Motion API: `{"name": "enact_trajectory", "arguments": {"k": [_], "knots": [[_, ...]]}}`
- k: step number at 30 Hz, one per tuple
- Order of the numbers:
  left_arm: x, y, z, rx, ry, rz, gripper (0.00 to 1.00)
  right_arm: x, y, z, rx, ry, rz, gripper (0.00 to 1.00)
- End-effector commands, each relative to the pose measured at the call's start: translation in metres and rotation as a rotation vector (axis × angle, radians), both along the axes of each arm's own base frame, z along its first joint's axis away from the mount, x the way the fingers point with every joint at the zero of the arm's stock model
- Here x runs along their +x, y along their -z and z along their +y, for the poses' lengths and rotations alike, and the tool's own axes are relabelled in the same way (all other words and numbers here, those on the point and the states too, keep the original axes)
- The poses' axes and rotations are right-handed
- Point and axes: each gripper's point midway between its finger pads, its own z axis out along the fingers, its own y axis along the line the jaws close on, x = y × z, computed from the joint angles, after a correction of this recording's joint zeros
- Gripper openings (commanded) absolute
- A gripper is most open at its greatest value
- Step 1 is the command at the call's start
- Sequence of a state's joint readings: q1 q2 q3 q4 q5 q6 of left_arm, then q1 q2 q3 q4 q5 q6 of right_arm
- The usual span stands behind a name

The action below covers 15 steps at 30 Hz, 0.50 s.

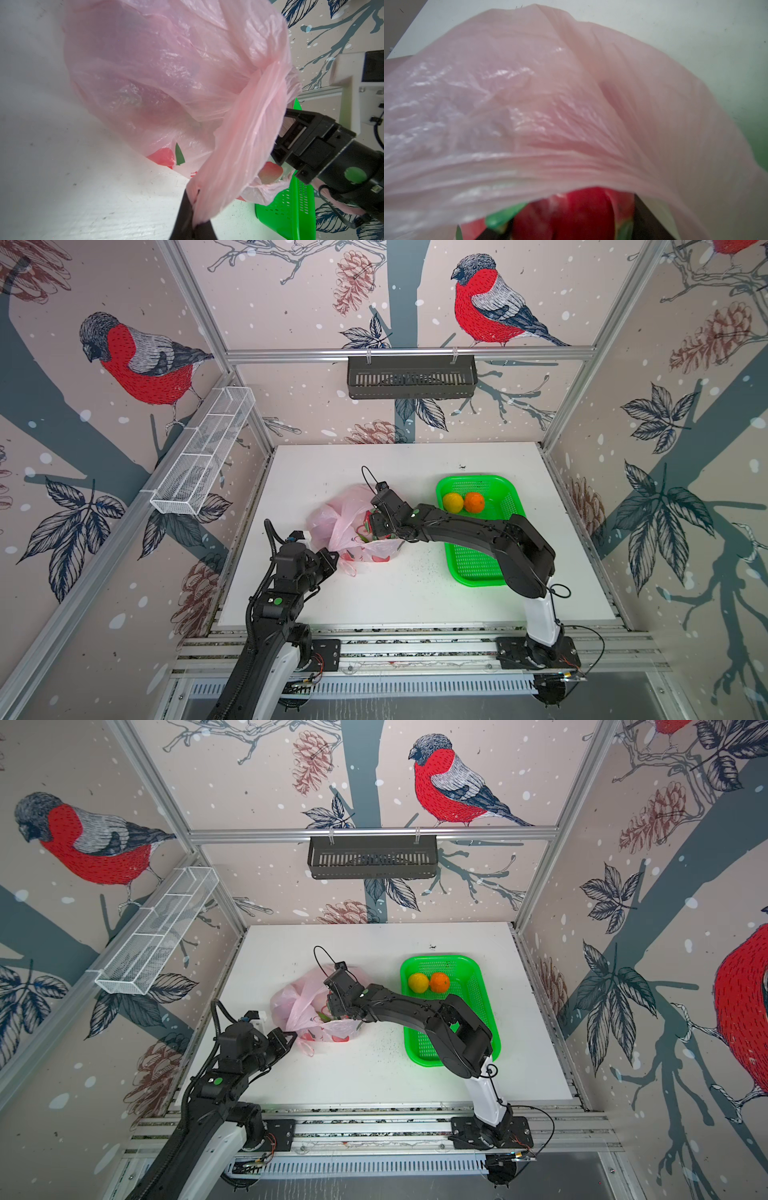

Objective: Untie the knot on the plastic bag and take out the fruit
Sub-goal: 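Close the right gripper on a dragon fruit inside the bag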

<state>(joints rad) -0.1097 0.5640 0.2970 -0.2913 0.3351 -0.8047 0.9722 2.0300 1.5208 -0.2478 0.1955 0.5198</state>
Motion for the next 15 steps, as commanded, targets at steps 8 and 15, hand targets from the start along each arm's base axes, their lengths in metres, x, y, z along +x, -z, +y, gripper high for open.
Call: {"name": "enact_trajectory", "arguments": {"k": [8, 15], "knots": [[0.01, -0.008, 0.0, 0.006, 0.005, -0.056, 0.0, -0.001, -0.042, 0.003, 0.05, -0.005, -0.08, 0.27], [0.011, -0.008, 0.0, 0.011, 0.003, -0.059, 0.0, -0.005, -0.061, 0.0, 0.076, 0.0, -0.106, 0.26]]}}
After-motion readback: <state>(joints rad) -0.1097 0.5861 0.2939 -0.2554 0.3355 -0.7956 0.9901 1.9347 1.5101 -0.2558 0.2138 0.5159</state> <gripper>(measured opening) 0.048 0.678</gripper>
